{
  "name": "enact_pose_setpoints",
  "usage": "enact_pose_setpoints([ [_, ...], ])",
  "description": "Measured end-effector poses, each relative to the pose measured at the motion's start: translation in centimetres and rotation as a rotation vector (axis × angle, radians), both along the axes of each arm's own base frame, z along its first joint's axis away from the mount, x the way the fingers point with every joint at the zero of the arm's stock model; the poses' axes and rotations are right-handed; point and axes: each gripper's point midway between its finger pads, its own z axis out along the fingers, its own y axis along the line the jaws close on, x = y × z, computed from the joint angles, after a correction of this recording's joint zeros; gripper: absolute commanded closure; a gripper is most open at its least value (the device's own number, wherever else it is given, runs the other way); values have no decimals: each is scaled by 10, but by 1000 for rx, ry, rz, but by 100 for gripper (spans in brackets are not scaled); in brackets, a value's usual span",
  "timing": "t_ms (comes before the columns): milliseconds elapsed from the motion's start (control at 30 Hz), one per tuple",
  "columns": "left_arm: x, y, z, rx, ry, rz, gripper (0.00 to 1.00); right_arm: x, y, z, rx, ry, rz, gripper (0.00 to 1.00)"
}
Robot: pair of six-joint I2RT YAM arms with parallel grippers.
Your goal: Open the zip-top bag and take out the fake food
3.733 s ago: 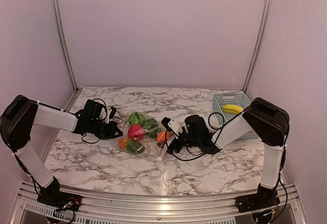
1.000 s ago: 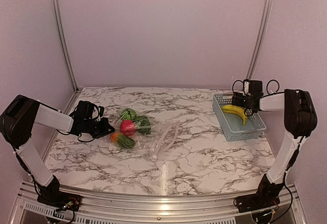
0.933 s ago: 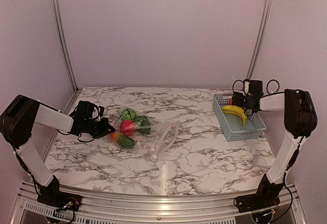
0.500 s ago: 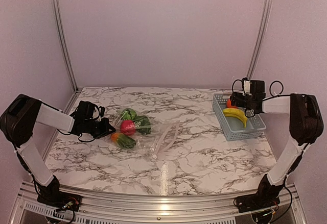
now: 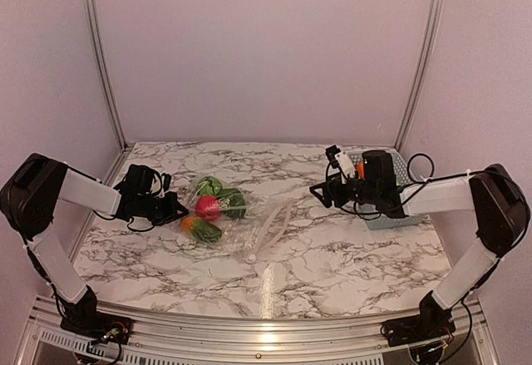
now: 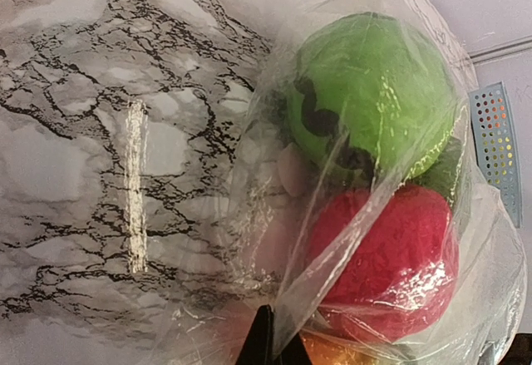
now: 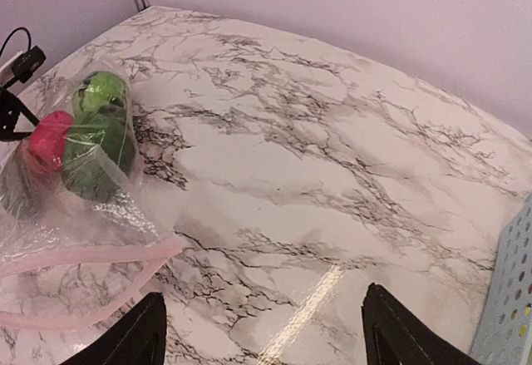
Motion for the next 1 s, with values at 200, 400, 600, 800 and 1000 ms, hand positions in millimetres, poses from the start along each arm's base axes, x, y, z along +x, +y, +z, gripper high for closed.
enact_pose_setpoints([
  [200, -1, -1, 0, -6, 1, -5, 100, -52, 75, -12, 1, -26, 245, 39],
  [400, -1, -2, 1, -10, 1, -11, 100, -84, 111, -22, 4, -48, 373, 54],
  [600, -1, -2, 1, -10, 1, -12, 100, -97, 125, -36, -5, -52, 410, 61],
  [800, -1, -2, 1, -11, 1, -13, 100, -101, 128, -54, -3, -34, 412, 72],
  [1000, -3, -4, 2, -21, 3, -23, 100, -106, 135, -88, -29, 14, 430, 73],
])
